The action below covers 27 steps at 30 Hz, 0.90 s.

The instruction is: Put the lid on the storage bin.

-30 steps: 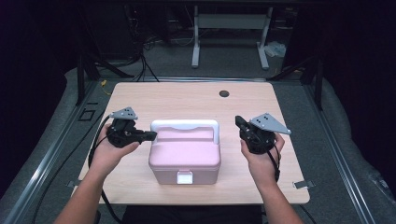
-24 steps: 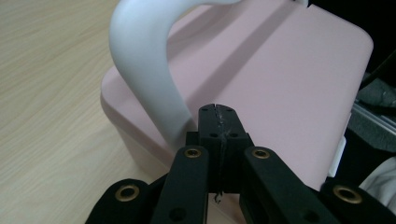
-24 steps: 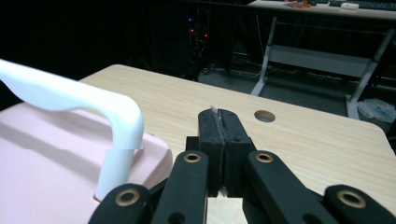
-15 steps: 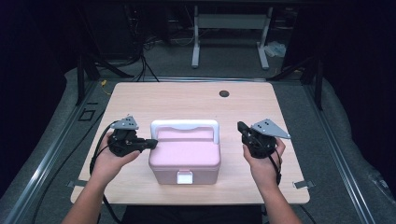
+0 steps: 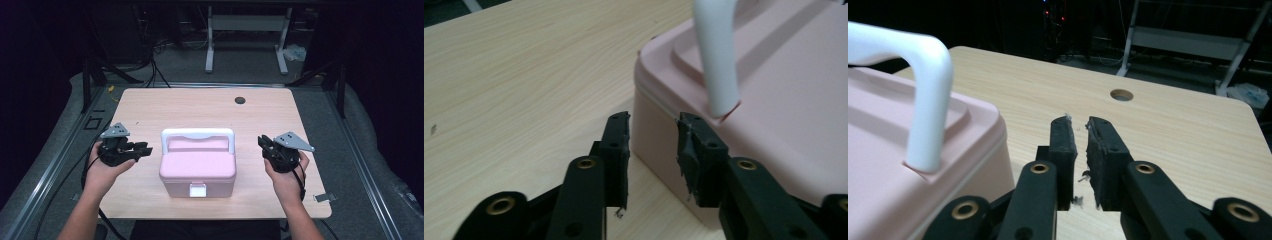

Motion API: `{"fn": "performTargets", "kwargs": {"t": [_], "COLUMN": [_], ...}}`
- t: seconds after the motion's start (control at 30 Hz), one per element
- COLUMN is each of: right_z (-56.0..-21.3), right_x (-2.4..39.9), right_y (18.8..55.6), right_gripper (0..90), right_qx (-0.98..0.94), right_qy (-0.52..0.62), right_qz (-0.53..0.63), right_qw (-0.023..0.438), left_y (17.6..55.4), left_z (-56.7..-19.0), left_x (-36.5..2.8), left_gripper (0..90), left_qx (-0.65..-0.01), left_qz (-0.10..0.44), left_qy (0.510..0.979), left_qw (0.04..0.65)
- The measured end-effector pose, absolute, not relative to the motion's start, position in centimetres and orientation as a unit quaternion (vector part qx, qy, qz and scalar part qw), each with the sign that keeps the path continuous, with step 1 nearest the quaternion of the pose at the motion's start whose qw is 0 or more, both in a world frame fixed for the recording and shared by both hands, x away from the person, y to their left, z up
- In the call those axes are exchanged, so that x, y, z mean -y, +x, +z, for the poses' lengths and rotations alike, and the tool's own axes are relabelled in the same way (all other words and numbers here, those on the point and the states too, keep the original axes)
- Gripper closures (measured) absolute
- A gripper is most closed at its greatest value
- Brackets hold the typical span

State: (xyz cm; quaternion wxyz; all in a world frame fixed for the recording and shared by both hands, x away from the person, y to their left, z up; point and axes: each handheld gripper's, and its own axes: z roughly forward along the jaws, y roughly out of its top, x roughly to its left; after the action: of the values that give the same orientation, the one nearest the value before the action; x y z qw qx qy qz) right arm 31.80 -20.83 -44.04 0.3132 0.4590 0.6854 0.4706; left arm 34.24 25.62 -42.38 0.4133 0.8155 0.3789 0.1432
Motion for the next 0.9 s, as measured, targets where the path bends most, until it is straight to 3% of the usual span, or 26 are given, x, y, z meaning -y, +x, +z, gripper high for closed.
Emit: {"fn": "performTargets", "kwargs": {"t": [0.17, 0.53, 0.9], "right_z": [-45.5, -48.7, -50.8], "right_x": [21.7, 23.1, 23.3], "right_y": [31.8, 31.8, 32.1], "right_gripper": [70.8, 60.5, 57.2], "right_qx": [-0.694, -0.707, -0.722], "right_qy": [0.465, 0.477, 0.475], "right_qz": [0.453, 0.419, 0.407], "right_qw": [0.311, 0.312, 0.296], "left_y": [34.5, 34.8, 34.9], "left_z": [-43.9, -48.7, -51.0], "left_x": [-27.2, -28.4, -28.5], "left_gripper": [54.3, 51.4, 49.7], "left_qx": [-0.401, -0.436, -0.432], "left_qz": [0.152, 0.154, 0.149], "left_qy": [0.801, 0.790, 0.804], "left_qw": [0.418, 0.402, 0.381]}}
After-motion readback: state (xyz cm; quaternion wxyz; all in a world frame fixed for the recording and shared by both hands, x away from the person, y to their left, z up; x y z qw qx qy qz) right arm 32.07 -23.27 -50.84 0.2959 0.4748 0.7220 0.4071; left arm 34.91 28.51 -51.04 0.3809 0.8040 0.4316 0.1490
